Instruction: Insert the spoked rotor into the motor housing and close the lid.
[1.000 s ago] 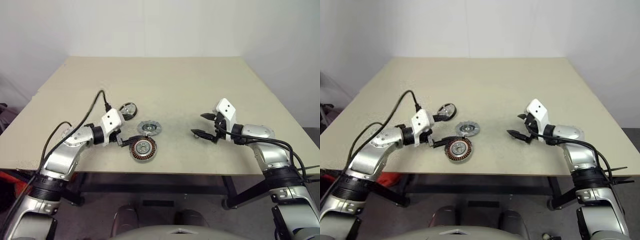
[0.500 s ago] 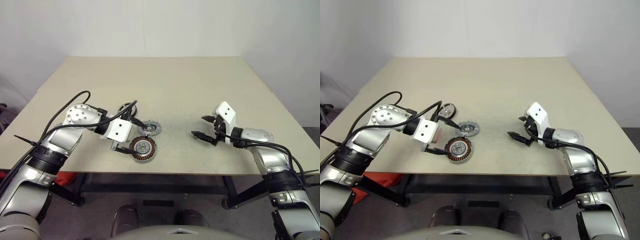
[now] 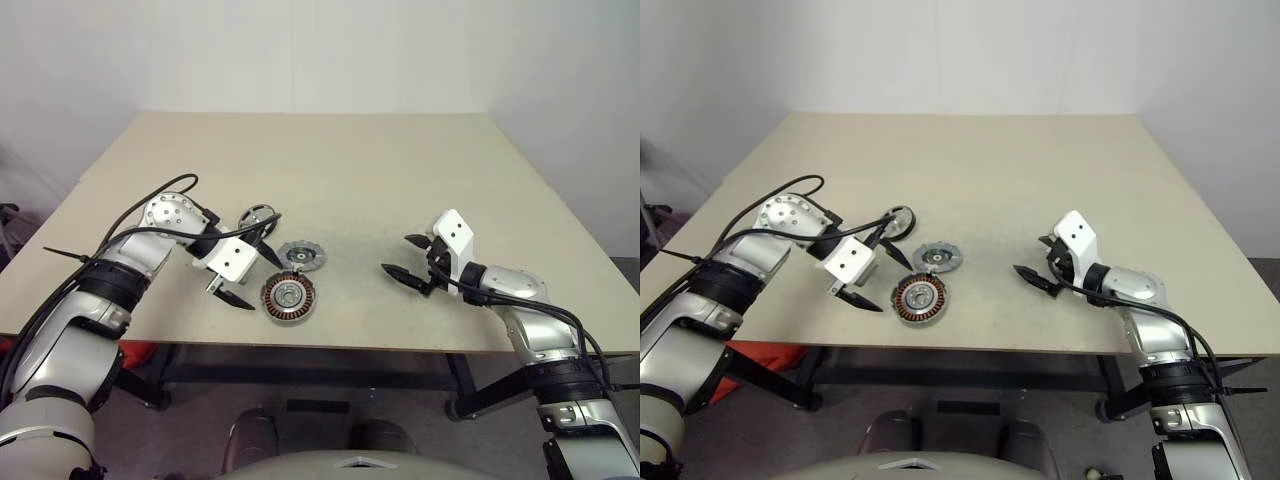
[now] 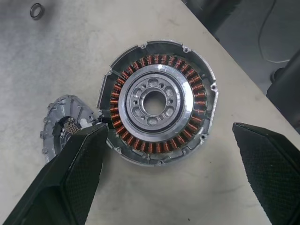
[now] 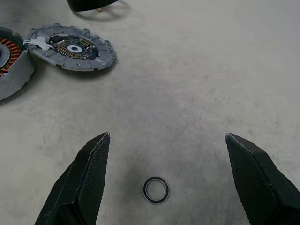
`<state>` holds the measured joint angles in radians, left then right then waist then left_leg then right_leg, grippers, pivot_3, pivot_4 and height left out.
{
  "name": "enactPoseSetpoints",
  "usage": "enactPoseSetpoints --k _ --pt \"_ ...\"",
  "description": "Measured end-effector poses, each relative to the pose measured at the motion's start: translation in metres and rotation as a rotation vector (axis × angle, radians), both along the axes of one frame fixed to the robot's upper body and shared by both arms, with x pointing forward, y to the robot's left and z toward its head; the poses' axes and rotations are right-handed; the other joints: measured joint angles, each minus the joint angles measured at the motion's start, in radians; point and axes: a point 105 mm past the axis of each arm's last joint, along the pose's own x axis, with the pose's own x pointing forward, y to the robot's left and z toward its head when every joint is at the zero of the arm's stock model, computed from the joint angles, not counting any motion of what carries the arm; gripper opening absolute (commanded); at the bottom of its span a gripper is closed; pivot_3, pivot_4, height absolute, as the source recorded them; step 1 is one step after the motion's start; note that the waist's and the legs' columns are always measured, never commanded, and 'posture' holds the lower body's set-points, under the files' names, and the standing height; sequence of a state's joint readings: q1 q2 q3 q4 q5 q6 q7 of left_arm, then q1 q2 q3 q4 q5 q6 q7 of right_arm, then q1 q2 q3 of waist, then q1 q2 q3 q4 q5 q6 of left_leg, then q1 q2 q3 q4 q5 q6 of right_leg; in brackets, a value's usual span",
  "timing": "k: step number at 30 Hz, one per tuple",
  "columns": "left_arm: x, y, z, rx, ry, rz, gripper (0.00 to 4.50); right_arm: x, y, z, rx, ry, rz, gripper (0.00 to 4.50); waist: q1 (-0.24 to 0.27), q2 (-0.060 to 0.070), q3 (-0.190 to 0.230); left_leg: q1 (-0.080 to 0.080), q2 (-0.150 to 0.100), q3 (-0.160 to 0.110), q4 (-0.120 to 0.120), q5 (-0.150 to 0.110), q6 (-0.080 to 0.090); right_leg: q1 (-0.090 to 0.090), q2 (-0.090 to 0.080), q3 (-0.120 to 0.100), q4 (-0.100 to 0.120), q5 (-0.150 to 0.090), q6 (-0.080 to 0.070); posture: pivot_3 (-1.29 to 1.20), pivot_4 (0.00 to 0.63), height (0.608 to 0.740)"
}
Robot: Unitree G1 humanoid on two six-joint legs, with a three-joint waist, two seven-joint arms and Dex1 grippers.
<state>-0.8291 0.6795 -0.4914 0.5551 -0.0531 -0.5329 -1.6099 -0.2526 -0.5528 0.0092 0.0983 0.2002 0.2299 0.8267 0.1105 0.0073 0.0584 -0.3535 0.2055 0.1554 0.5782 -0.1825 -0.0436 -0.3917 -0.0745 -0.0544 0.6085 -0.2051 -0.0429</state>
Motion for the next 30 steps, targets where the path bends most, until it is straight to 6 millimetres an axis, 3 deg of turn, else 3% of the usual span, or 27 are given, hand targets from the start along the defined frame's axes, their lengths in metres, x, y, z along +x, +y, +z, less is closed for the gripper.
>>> enactPoseSetpoints --k 12,17,30 --pt "0.008 -0.013 -0.002 0.067 -0.001 -0.104 4.48 -0.007 0.003 -0.006 0.041 -0.019 -0.075 4.44 0.023 0.000 0.000 0.000 0.000 0.000 0.000 0.001 -0.002 0.000 0.000 0.000 0.000 0.000 0.000 0.00 0.000 0.740" --pt "0.011 -0.020 0.009 0.074 -0.031 -0.151 4.48 -0.005 0.005 -0.006 0.062 -0.033 -0.106 4.44 0.025 0.000 0.000 0.000 0.000 0.000 0.000 0.002 -0.003 0.000 0.000 0.000 0.000 -0.001 0.001 0.00 0.000 0.740" --pt "0.005 -0.031 0.010 0.126 -0.039 -0.275 4.48 -0.001 0.012 -0.004 0.106 -0.075 -0.160 4.44 0.025 0.000 0.000 0.000 0.000 0.000 0.000 0.003 -0.004 0.000 0.000 0.000 0.000 -0.001 0.002 0.00 0.000 0.740"
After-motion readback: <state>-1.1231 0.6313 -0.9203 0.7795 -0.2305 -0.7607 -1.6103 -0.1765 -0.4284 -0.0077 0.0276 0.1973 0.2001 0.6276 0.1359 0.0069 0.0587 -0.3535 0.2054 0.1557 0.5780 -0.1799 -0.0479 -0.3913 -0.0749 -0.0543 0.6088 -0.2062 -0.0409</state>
